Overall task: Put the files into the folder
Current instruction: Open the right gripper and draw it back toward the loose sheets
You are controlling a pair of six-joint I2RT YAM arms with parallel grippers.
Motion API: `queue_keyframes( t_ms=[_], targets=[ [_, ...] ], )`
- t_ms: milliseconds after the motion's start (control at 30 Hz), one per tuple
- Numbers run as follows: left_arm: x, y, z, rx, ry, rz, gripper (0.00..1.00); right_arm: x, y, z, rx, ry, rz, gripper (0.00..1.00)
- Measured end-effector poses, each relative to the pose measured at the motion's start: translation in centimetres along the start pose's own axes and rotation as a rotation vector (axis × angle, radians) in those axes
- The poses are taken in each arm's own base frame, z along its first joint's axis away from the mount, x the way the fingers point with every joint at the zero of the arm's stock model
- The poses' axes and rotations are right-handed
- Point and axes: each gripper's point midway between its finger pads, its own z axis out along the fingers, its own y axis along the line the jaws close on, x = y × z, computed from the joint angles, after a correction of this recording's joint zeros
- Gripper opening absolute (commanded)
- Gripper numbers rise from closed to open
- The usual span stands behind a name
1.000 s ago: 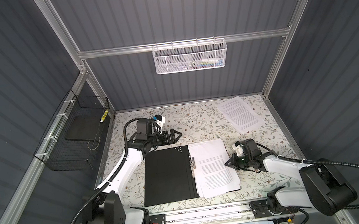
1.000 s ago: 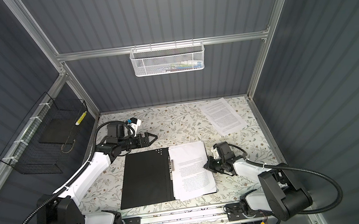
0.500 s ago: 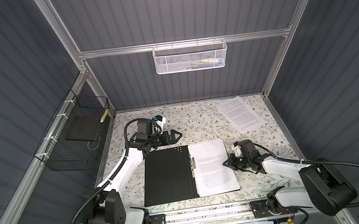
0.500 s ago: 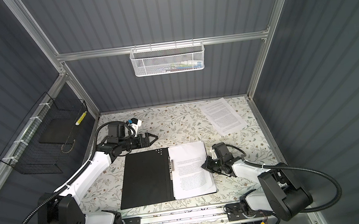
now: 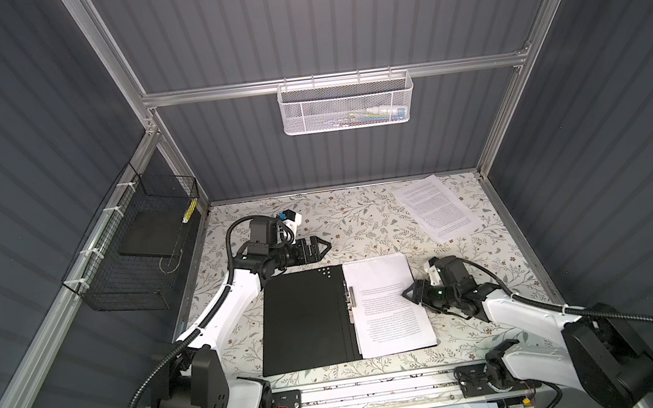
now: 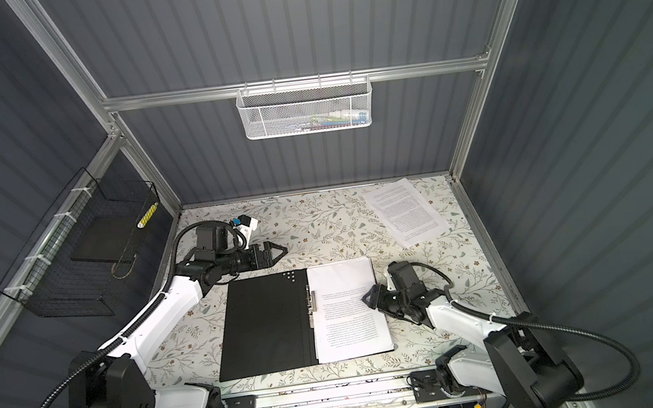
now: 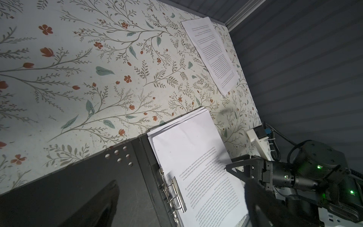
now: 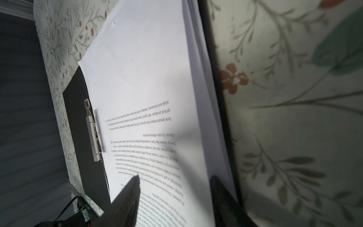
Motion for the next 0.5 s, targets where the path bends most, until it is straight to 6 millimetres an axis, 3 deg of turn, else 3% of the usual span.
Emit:
queue_keyframes(
  t_ms=[100,233,367,500],
  targets=[
    [0.0,0.1,0.0,-0.004,-0.001,-0.004,1.0,-1.4,-0.4,-1.5,0.048,-0.052,0.009,0.9],
    [0.1,0.2,0.0,-0.01,0.002,-0.023,1.0,-5.0,-0.4,-3.8,0.089,-0.149,0.022,0.99],
    [0.1,0.1,0.0,-0.008,0.004,-0.045,1.0,-10.7,-0.2,-5.0,0.13,-0.224,0.019,0.99],
    [0.4,-0.2,0.4,0.014,0.022,-0.073,1.0,-17.2,-0.8,-4.2,0.176,-0.258,0.025,0.99]
  ],
)
